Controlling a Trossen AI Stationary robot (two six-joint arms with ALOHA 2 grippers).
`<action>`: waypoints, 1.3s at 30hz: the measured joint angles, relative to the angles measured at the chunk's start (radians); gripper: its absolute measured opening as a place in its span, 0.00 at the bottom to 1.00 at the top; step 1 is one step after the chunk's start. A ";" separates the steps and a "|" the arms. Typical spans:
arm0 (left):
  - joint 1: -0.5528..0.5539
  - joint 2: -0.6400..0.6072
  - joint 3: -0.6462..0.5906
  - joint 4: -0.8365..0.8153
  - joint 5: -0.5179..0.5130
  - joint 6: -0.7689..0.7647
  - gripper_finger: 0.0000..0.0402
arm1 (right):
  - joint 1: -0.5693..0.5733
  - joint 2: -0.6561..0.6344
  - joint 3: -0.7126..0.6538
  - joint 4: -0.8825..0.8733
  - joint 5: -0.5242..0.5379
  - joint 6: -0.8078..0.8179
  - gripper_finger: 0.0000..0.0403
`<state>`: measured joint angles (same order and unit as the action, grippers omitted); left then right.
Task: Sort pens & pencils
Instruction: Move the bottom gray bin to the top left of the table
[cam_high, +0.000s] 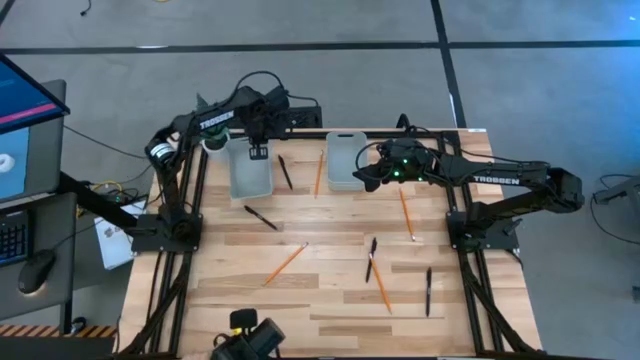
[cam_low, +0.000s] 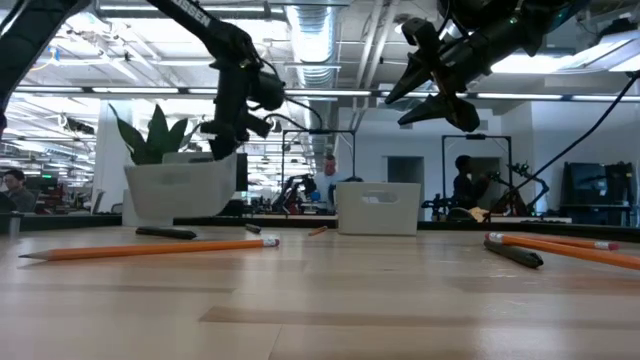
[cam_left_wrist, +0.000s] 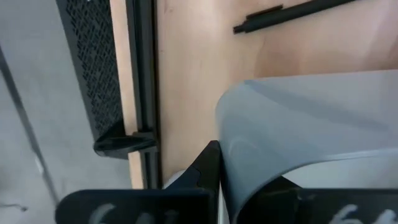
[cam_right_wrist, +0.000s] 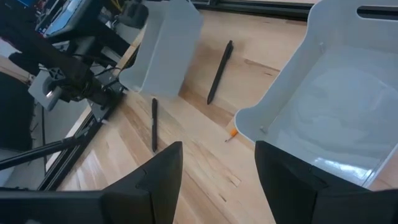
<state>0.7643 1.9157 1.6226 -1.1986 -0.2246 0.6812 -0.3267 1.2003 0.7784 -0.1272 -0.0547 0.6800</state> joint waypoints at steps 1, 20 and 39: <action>0.000 0.006 0.000 0.006 -0.013 0.008 0.00 | 0.000 0.000 0.000 0.000 0.000 0.000 0.55; 0.018 0.017 0.000 0.157 0.011 0.080 0.00 | 0.000 0.000 0.000 0.000 0.000 0.001 0.55; 0.071 0.016 -0.080 0.168 0.032 0.031 0.00 | 0.000 0.000 0.000 0.000 0.000 0.001 0.55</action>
<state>0.8354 1.9320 1.5423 -1.0309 -0.1928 0.7127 -0.3267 1.2003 0.7784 -0.1272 -0.0551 0.6811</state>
